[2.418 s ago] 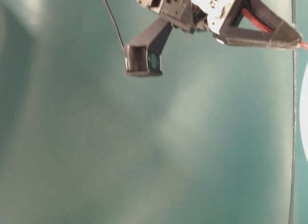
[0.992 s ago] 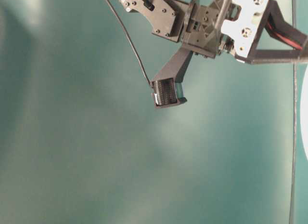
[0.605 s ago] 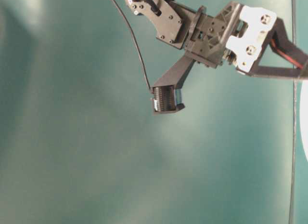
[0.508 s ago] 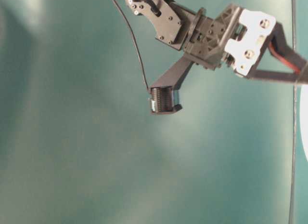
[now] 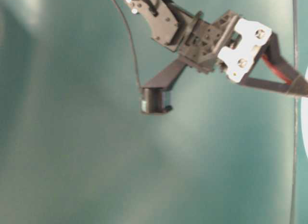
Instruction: Scoop the yellow hexagonal prism block from the bowl with a spoon using the right arm.
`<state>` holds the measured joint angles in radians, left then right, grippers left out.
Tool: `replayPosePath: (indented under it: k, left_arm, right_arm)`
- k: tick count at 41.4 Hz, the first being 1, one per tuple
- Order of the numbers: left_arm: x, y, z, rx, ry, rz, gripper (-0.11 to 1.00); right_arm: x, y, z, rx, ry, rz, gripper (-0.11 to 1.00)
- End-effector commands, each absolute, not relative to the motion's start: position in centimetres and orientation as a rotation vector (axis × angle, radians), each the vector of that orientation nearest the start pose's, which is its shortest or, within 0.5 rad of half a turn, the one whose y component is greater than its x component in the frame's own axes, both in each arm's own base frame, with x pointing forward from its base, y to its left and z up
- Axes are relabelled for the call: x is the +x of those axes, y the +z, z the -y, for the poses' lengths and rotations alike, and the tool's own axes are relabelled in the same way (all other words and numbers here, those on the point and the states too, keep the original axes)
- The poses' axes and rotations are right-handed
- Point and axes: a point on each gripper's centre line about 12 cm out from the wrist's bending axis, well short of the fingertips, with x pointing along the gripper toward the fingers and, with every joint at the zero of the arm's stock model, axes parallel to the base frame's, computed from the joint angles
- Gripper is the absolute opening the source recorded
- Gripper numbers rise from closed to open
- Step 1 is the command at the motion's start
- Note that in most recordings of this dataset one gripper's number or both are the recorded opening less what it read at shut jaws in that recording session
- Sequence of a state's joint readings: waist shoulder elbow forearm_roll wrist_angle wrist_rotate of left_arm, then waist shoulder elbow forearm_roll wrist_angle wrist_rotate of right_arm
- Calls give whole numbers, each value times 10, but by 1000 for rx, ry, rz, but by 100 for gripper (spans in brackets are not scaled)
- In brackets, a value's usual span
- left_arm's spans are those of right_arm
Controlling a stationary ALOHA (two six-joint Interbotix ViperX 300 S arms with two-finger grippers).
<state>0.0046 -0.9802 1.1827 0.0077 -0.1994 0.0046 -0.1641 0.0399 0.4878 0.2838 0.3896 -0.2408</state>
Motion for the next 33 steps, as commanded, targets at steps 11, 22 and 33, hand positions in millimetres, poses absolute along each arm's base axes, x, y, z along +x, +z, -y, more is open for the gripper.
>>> replayPosePath:
  k: [11,22,33]
  left_arm:
    - [198,292,-1,17,4,17,0]
    - [198,292,-1,15,4,17,-1]
    - [198,292,-1,15,4,15,-1]
  right_arm:
    - [388,226,52,121,-79,-736,24]
    - [373,230,51,125,-92,-704,24]
    - [360,250,43,129,-77,-659,24]
